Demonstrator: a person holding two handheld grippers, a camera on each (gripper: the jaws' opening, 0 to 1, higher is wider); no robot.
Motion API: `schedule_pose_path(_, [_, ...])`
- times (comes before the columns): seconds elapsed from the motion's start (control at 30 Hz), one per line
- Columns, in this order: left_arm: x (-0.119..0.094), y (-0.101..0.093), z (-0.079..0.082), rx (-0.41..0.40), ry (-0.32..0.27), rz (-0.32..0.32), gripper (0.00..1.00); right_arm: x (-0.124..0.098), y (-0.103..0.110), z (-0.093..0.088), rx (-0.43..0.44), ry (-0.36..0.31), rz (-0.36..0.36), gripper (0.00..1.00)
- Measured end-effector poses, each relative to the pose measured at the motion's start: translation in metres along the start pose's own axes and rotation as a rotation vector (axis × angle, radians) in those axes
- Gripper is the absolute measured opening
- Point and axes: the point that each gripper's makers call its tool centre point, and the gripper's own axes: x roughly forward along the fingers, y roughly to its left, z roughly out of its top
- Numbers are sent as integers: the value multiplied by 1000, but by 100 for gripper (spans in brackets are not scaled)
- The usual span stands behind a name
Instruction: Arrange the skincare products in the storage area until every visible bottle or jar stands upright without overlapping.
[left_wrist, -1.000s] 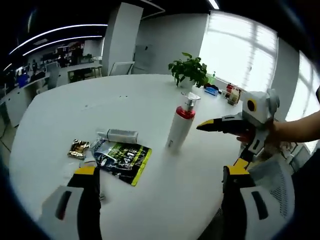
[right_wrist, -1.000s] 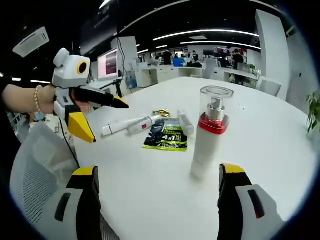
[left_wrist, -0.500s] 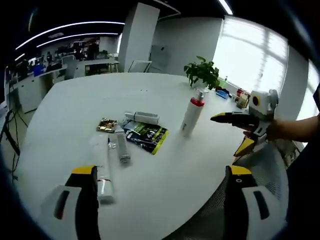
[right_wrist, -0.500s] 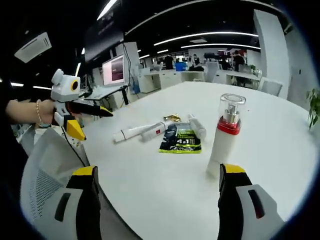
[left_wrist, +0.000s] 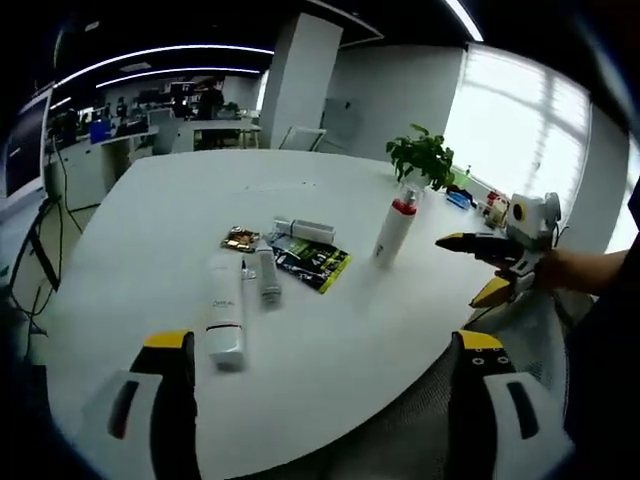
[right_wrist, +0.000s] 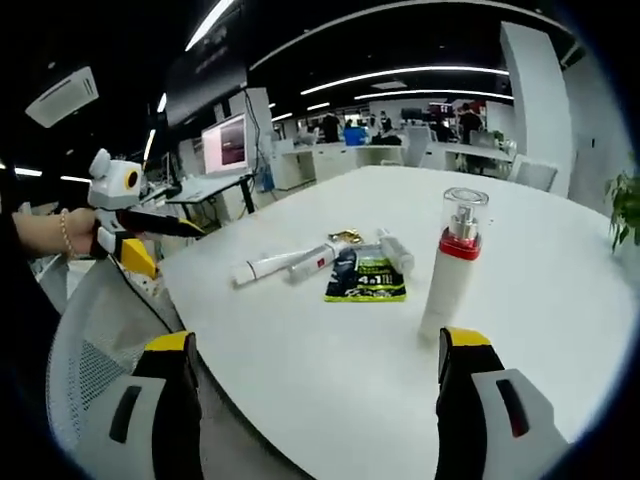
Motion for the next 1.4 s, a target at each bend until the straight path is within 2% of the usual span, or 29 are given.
schedule_pose_path(0.07, [1,2,-2,-6,8,8,99,1,-1,-6,-33,31,-6,99])
schedule_pose_path(0.13, [1,7,-7,-11,13,35,99,3,-1,-5,-41,27,-7,99])
schedule_pose_path(0.27, [-1,15,-2,-6,-12,76,99,2,0,-8,-52,44,-10,98])
schedule_pose_path(0.6, [5,17,-6,26,27,51,99,2,1,-10,-65,51,-9,98])
schedule_pose_path(0.7, [8,19,-10,27,54,60,99,2,-1,-10,-59,53,-16,98])
schedule_pose_path(0.77, [10,19,-13,4,86,42,99,2,-1,-10,-55,52,-19,98])
schedule_pose_path(0.83, [12,21,-10,-16,89,36,99,2,-1,-11,-55,55,-16,98])
schedule_pose_path(1.1, [21,27,-2,-4,143,27,99,3,-1,-12,-56,63,-13,98])
schedule_pose_path(1.4, [40,39,-6,4,209,20,97,4,-2,-13,-38,63,-15,98])
